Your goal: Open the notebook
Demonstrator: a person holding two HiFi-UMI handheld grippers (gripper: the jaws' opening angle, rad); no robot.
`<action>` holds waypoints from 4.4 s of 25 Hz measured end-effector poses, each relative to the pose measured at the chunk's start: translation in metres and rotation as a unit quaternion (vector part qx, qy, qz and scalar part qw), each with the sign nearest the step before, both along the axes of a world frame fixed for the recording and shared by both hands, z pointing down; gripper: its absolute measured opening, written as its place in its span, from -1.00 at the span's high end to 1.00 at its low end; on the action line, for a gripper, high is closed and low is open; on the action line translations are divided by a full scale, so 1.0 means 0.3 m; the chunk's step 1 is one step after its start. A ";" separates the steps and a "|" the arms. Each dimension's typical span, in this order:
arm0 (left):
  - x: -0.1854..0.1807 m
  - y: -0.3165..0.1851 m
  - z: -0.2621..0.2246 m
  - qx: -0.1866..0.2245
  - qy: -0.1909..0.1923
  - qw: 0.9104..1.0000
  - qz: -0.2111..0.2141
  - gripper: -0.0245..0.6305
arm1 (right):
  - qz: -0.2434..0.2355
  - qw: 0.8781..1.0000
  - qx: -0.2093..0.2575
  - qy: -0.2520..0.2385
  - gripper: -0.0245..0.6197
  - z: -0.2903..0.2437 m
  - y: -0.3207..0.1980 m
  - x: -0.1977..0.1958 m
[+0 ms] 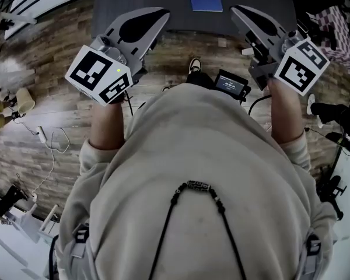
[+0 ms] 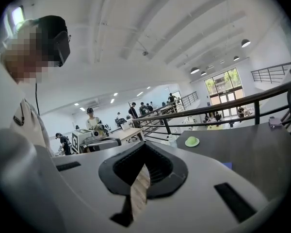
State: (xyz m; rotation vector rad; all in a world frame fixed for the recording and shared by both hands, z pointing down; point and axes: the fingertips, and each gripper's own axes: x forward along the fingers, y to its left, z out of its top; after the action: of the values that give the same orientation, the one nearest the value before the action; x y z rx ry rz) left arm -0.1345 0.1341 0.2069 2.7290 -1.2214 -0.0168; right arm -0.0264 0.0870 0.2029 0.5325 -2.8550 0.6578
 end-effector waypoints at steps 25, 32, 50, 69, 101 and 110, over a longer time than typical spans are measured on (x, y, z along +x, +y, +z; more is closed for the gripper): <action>0.375 -0.672 0.009 -0.062 -0.029 0.997 0.019 0.92 | 0.022 0.996 -0.064 -0.056 0.88 0.131 -0.719 0.358; 0.493 -0.768 0.102 -0.105 -0.054 0.992 0.032 0.92 | 0.046 0.990 -0.103 -0.079 0.88 0.240 -0.854 0.504; 0.514 -0.885 0.106 -0.096 -0.061 0.988 0.105 0.92 | 0.103 0.984 -0.094 -0.114 0.88 0.177 -0.904 0.520; 0.321 -1.058 0.120 -0.075 -0.030 0.983 0.164 0.92 | 0.183 0.979 -0.083 -0.045 0.88 0.141 -0.997 0.416; 0.207 -1.190 0.492 -0.194 -0.067 0.971 0.124 0.92 | 0.118 0.975 -0.187 0.039 0.88 0.560 -1.294 0.214; 0.245 -1.161 0.664 -0.244 -0.115 0.956 0.112 0.92 | 0.102 0.966 -0.230 0.057 0.88 0.751 -1.289 0.238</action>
State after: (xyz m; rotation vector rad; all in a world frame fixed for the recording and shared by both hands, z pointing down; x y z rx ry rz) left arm -0.0612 -0.2142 0.4061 2.4474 -0.8103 0.5647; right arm 0.0450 -0.2998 0.4282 0.7552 -2.4383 1.2346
